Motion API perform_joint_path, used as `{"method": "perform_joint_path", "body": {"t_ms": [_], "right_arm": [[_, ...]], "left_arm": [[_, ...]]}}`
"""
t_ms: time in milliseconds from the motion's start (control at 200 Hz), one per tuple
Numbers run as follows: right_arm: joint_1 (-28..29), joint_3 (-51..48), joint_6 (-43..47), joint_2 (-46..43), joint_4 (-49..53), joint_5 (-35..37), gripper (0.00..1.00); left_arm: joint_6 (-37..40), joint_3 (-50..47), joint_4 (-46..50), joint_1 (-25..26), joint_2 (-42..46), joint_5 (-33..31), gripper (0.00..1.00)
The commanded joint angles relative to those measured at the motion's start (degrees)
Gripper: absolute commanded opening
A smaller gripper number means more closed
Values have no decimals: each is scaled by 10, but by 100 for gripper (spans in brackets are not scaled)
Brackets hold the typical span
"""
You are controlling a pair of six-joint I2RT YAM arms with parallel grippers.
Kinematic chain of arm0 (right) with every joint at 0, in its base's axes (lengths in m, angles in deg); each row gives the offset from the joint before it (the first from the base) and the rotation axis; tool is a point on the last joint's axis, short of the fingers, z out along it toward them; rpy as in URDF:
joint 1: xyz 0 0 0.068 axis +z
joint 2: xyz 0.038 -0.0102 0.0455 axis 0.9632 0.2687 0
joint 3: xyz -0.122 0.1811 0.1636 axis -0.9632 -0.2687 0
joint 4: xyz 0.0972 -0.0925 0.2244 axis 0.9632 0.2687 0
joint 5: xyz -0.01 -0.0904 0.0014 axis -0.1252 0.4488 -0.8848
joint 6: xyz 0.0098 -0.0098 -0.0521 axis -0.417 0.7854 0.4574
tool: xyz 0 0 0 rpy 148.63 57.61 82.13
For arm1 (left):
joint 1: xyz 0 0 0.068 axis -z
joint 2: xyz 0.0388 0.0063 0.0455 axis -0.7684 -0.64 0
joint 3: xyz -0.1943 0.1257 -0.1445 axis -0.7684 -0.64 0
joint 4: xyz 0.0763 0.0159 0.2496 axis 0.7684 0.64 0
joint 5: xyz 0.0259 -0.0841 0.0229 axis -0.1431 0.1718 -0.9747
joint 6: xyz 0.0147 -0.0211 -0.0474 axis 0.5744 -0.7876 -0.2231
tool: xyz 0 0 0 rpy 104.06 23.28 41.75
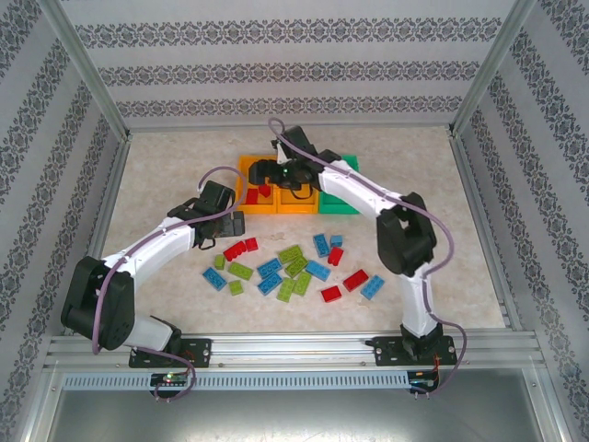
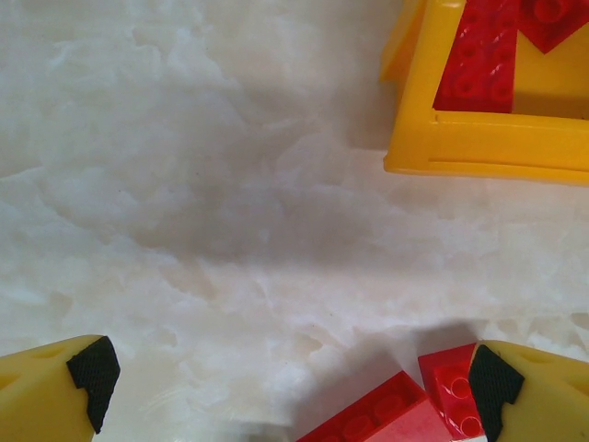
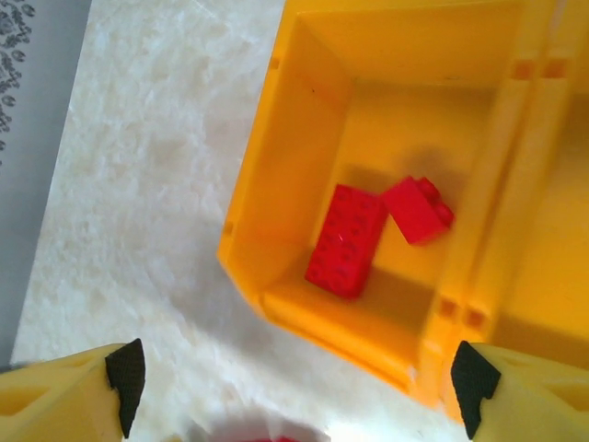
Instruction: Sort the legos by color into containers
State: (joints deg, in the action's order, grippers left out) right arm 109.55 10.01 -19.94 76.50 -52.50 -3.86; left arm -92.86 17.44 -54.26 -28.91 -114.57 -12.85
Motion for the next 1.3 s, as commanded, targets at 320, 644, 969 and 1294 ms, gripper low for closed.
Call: {"method": "perform_joint_path", "body": {"t_ms": [320, 644, 969, 1294], "right_arm": [[-3, -317, 143, -210, 81, 123, 73], [16, -272, 161, -122, 122, 155, 69], [21, -222, 179, -53, 181, 184, 58], [19, -232, 176, -45, 174, 171, 50]], "left_arm": [[-3, 3, -12, 7, -23, 13, 100], [-6, -5, -1, 9, -1, -3, 99], [-12, -18, 0, 9, 6, -15, 100], [-8, -15, -1, 9, -4, -21, 100]]}}
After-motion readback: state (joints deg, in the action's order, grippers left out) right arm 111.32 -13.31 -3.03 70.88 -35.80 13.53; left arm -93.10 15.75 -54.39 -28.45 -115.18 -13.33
